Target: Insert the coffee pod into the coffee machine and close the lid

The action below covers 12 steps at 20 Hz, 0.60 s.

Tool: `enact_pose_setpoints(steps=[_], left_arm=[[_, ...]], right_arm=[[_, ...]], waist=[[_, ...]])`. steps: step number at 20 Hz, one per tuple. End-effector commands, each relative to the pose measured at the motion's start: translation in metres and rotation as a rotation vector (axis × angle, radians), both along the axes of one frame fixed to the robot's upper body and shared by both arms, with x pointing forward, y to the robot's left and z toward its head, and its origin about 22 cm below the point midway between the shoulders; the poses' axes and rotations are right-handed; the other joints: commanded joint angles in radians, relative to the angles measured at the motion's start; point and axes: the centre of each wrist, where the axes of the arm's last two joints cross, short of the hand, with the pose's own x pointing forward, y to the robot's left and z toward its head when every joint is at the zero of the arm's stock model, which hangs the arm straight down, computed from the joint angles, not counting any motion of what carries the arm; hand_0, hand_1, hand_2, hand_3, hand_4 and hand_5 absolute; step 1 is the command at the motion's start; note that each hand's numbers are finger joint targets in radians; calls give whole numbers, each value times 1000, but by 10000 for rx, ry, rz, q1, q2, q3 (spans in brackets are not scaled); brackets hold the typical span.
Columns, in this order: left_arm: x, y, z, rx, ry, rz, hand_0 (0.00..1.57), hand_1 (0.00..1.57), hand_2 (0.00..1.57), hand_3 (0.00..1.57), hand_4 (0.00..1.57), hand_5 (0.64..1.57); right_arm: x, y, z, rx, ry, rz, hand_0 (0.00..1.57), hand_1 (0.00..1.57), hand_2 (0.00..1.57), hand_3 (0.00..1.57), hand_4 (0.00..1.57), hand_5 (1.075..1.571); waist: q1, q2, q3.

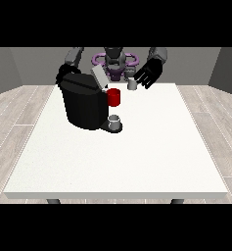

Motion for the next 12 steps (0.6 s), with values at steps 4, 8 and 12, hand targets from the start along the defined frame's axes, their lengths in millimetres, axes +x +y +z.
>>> enact_pose_setpoints(steps=[4, 8, 12], left_arm=[[7, 14, 57, -533, -685, 547, 1255, 1255, 1287, 1219, 471, 1571], [11, -21, 57, -166, -898, -145, 1284, 1284, 1340, 1276, 519, 1571], [12, -12, 75, 96, -958, 213, 1281, 1281, 1306, 1226, 501, 1571]], right_arm=[[3, 6, 23, -310, -578, 603, 0, 0, 0, 0, 506, 1571], [9, -3, 14, -50, -919, -176, 0, 0, 0, 0, 502, 1571], [13, -1, 32, -463, -823, -4, 0, 0, 0, 0, 520, 1571]], waist=[[-772, 532, -4], [-420, 815, 3], [-682, 799, 0]])
